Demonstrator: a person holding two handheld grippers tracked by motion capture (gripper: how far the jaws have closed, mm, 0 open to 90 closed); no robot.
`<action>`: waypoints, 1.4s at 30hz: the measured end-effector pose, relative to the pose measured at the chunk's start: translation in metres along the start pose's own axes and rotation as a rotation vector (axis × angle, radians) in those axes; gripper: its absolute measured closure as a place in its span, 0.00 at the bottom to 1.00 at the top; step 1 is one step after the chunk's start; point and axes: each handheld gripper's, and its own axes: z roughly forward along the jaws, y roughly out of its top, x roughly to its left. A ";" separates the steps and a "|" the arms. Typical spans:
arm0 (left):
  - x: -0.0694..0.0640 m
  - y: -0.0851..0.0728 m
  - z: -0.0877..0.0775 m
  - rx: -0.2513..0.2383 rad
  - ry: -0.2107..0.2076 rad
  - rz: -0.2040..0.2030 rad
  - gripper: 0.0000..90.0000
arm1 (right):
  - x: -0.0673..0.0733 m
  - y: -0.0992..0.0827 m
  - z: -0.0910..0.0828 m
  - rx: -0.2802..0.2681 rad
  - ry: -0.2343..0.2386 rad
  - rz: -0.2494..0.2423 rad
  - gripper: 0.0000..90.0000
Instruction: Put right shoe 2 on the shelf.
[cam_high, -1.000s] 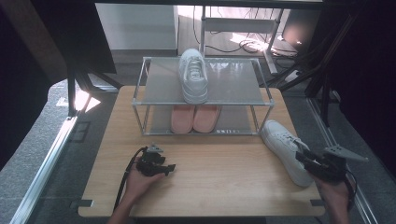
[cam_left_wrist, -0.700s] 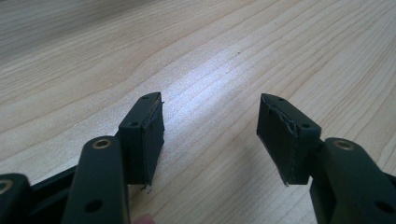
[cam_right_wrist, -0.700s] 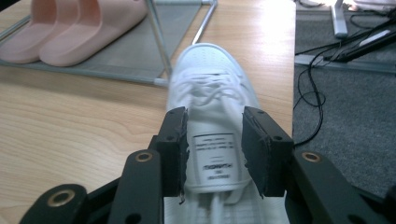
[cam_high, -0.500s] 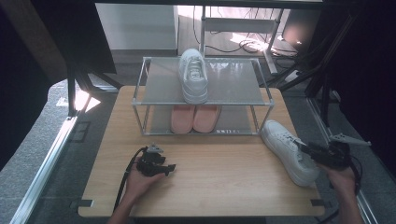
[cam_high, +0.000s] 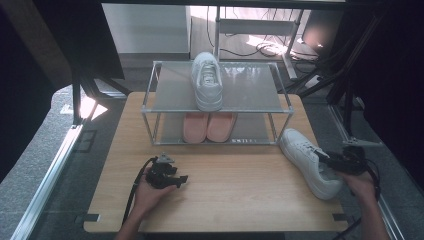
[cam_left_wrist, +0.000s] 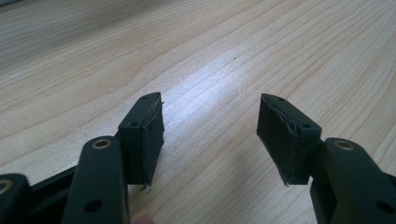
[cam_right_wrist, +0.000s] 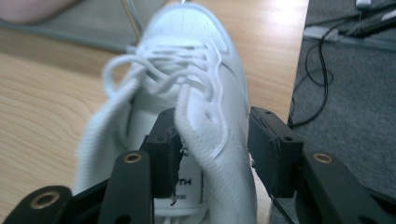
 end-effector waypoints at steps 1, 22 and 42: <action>0.000 0.000 0.000 -0.001 0.000 -0.001 0.46 | 0.000 0.001 0.004 0.020 -0.004 -0.006 0.60; 0.002 0.000 -0.002 -0.007 0.002 -0.011 0.46 | -0.007 -0.003 0.009 0.044 -0.005 0.080 0.94; 0.000 0.000 -0.001 -0.004 0.001 -0.002 0.46 | 0.030 -0.035 -0.067 -0.296 0.110 0.229 0.93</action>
